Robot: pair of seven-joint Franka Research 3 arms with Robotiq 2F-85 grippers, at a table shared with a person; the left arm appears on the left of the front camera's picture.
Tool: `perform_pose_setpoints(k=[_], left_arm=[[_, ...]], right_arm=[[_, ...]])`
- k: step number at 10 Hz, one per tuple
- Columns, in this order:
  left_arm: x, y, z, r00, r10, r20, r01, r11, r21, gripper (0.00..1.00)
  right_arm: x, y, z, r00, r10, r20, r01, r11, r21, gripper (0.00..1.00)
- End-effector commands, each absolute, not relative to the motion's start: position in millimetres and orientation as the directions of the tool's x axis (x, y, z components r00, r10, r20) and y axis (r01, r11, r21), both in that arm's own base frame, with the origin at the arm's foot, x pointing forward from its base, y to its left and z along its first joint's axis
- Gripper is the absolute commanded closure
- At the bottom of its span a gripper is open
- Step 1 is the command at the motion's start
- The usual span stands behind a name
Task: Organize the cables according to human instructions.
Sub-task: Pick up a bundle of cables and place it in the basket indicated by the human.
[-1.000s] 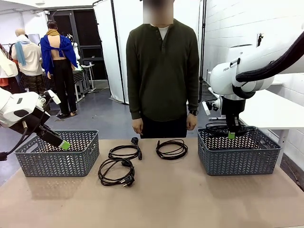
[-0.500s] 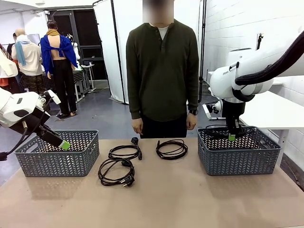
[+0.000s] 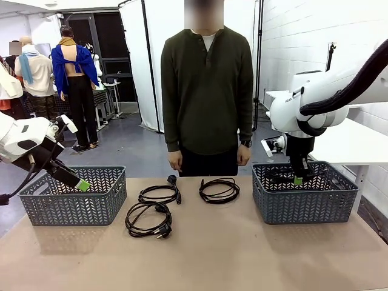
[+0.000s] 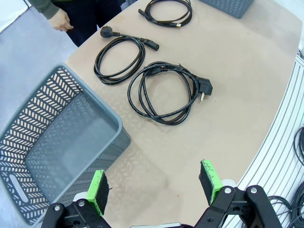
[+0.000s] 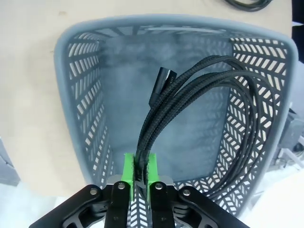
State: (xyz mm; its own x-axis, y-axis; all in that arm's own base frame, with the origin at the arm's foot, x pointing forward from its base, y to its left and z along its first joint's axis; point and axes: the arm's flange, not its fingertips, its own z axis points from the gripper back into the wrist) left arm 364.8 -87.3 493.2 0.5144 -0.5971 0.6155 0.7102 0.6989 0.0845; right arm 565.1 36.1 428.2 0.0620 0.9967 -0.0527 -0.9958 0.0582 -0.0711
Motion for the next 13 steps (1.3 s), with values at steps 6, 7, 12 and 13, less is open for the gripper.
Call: perform_pose_setpoints(k=[6,7,12,13], left_arm=[[365.6,-86.8,492.9,0.523,-0.588,0.616,0.702,0.708,0.079,0.0],[365.6,-86.8,492.9,0.523,-0.588,0.616,0.702,0.708,0.079,0.0],[365.6,-86.8,492.9,0.523,-0.588,0.616,0.702,0.708,0.079,0.0],[365.6,-86.8,492.9,0.523,-0.588,0.616,0.702,0.708,0.079,0.0]], right_arm=[[582.8,28.8,441.8,0.076,0.997,0.01,-0.993,0.077,-0.086,0.0],[583.9,28.4,444.9,0.079,0.997,0.004,-0.993,0.079,-0.083,0.0],[584.6,28.6,444.7,0.089,0.996,-0.027,-0.994,0.087,-0.059,0.0],[587.5,23.5,444.3,0.132,0.991,-0.014,-0.989,0.13,-0.066,0.0]])
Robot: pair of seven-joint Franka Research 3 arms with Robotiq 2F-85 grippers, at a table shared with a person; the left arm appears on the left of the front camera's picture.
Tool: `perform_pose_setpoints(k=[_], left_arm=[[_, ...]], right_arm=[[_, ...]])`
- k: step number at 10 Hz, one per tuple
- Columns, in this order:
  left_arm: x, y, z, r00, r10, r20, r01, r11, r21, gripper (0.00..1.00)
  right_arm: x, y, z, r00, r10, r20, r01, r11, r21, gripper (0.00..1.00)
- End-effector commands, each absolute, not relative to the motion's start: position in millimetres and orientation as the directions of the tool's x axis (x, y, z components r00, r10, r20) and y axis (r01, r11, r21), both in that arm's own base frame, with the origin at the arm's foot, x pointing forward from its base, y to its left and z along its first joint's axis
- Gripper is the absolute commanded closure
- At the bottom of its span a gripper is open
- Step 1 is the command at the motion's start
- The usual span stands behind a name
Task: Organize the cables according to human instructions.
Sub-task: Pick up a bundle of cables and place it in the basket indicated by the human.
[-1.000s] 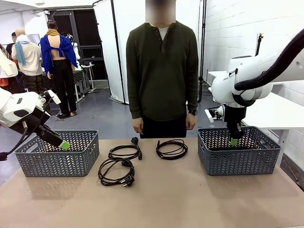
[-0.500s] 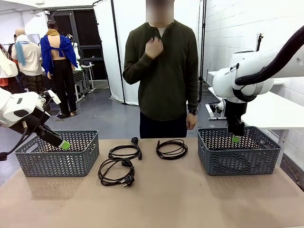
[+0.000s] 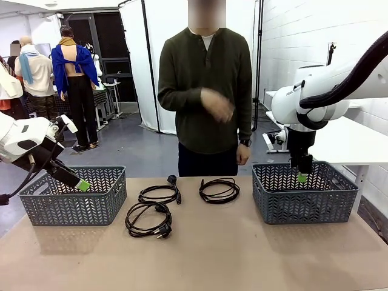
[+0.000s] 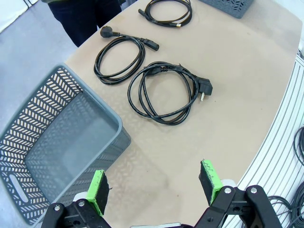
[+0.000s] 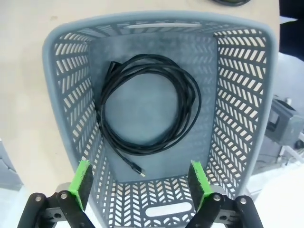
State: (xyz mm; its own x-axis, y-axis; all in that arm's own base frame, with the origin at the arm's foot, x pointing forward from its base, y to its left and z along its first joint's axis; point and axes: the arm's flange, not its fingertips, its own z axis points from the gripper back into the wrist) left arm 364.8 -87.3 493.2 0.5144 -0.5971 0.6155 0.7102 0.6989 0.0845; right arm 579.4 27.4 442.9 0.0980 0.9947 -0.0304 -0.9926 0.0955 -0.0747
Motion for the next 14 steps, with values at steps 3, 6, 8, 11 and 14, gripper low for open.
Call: perform_pose_setpoints(k=[3,6,8,11,14], left_arm=[[365.6,-86.8,492.9,0.523,-0.588,0.616,0.702,0.708,0.079,0.0],[365.6,-86.8,492.9,0.523,-0.588,0.616,0.702,0.708,0.079,0.0],[365.6,-86.8,492.9,0.523,-0.588,0.616,0.702,0.708,0.079,0.0],[365.6,-86.8,492.9,0.523,-0.588,0.616,0.702,0.708,0.079,0.0],[365.6,-86.8,492.9,0.523,-0.588,0.616,0.702,0.708,0.079,0.0]], right_arm=[[579.1,29.0,443.9,0.088,0.996,-0.031,-0.993,0.086,-0.076,0.0],[564.3,43.4,455.9,0.247,0.969,0.028,-0.969,0.248,-0.019,0.0],[539.5,60.6,467.3,0.303,0.951,0.055,-0.953,0.304,-0.009,0.0],[491.6,88.3,483.6,0.359,0.92,0.156,-0.932,0.363,0.003,0.0],[452.2,112.4,477.1,0.421,0.863,0.28,-0.902,0.43,0.03,0.0]])
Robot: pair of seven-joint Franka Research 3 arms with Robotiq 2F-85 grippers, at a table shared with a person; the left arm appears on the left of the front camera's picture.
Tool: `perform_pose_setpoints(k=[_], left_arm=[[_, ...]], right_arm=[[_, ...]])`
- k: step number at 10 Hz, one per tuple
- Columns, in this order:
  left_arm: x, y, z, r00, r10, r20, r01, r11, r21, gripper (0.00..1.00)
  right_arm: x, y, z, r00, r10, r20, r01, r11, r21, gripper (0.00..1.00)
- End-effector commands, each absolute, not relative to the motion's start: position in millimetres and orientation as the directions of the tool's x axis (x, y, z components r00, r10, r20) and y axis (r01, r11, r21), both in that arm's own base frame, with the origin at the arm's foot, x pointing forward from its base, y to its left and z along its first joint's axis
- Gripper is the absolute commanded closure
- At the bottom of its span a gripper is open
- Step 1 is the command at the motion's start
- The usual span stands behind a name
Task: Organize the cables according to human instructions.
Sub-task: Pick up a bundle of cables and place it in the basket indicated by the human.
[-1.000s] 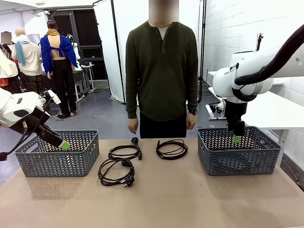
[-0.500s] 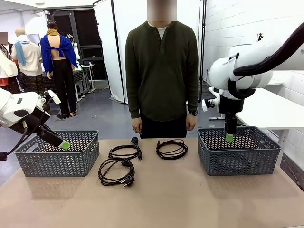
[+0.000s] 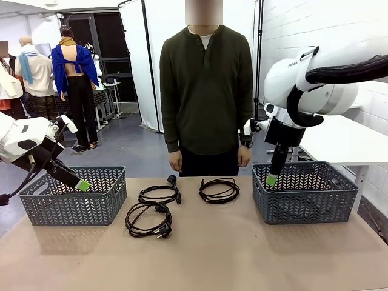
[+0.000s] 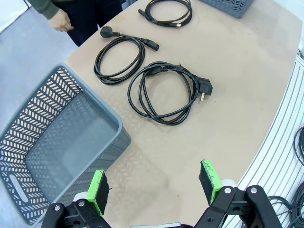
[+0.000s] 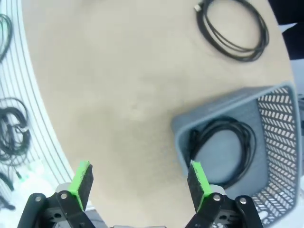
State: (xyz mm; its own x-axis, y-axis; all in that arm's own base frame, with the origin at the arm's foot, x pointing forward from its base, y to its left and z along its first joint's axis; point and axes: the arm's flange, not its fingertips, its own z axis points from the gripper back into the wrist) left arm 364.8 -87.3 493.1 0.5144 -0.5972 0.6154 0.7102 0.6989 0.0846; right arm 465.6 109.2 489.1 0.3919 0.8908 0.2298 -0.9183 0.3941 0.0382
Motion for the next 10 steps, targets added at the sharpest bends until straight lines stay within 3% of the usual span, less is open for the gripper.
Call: perform_pose_setpoints(k=[1,6,10], left_arm=[[365.6,-86.8,492.9,0.523,-0.588,0.616,0.702,0.708,0.079,0.0],[365.6,-86.8,492.9,0.523,-0.588,0.616,0.702,0.708,0.079,0.0],[365.6,-86.8,492.9,0.523,-0.588,0.616,0.702,0.708,0.079,0.0]], right_arm=[[439.7,121.9,473.7,0.416,0.858,0.3,-0.904,0.426,0.036,0.0],[405.9,146.1,462.6,0.359,0.884,0.299,-0.923,0.384,-0.03,0.0],[417.1,141.2,470.2,0.37,0.878,0.305,-0.922,0.387,0.004,0.0]])
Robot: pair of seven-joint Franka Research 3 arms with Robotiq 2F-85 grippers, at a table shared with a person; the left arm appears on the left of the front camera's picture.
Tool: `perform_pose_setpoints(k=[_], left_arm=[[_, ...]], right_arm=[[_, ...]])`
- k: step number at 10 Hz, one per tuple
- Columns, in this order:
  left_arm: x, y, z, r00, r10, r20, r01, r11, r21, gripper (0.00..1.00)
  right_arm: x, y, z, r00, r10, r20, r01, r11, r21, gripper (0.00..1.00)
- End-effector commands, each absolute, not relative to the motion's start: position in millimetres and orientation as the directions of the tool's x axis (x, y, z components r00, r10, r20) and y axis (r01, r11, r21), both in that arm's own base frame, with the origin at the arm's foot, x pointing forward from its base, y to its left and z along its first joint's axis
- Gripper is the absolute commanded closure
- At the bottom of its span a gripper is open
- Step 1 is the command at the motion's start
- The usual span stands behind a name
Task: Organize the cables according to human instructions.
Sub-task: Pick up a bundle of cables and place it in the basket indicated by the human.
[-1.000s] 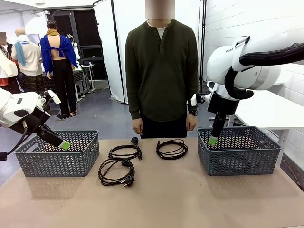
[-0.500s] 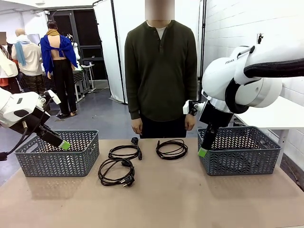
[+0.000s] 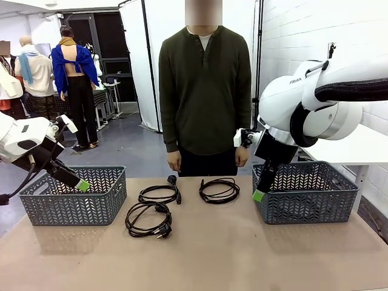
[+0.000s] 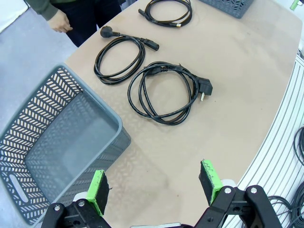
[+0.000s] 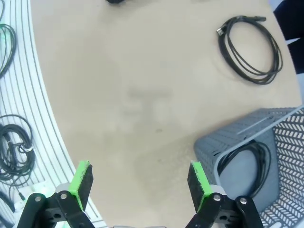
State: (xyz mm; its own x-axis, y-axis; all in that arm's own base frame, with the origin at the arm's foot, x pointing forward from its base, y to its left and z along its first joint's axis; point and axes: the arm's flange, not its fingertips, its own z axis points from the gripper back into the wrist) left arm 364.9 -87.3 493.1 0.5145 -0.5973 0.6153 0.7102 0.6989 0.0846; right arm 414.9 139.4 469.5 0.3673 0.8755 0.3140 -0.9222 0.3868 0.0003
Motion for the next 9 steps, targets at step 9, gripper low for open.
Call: perform_pose_setpoints(k=[9], left_arm=[[365.6,-86.8,492.9,0.523,-0.588,0.616,0.702,0.708,0.079,0.0]], right_arm=[[417.1,141.2,470.2,0.37,0.878,0.305,-0.922,0.387,0.004,0.0]])
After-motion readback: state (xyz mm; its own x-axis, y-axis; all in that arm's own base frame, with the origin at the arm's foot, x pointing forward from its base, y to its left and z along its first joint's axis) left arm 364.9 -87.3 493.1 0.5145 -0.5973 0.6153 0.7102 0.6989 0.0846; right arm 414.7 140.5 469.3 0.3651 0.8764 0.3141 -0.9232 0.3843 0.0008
